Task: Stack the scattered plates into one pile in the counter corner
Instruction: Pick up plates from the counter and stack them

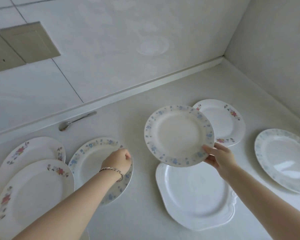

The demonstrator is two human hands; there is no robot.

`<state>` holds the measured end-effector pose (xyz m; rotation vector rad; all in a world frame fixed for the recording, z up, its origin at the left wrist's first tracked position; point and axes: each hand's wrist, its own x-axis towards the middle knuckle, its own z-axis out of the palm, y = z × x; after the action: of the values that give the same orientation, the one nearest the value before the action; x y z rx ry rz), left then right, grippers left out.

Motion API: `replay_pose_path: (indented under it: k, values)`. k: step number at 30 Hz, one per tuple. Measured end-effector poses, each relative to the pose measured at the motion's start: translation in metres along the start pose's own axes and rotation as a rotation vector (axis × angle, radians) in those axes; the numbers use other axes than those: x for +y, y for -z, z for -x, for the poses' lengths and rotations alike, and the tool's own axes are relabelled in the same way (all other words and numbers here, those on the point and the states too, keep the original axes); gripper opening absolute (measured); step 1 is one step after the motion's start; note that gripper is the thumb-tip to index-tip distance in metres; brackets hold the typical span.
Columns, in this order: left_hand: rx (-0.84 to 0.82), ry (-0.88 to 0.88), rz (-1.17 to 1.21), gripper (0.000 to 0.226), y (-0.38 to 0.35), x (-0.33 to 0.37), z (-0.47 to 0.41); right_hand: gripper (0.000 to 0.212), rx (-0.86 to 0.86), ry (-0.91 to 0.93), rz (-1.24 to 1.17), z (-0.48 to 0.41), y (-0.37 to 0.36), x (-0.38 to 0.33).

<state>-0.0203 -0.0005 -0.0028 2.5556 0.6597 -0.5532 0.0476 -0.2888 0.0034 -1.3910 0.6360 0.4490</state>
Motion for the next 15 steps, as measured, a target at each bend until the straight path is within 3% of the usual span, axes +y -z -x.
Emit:
replay_pose_path:
  k: [7, 15]
  values:
    - [-0.013, -0.024, 0.036, 0.026, -0.032, -0.006, 0.042, 0.021, 0.085, -0.012, 0.019, 0.074, 0.088, 0.064]
    - [-0.023, -0.078, 0.062, 0.028, -0.042, -0.002, 0.067, 0.035, 0.138, -0.114, -0.097, 0.075, 0.091, 0.115]
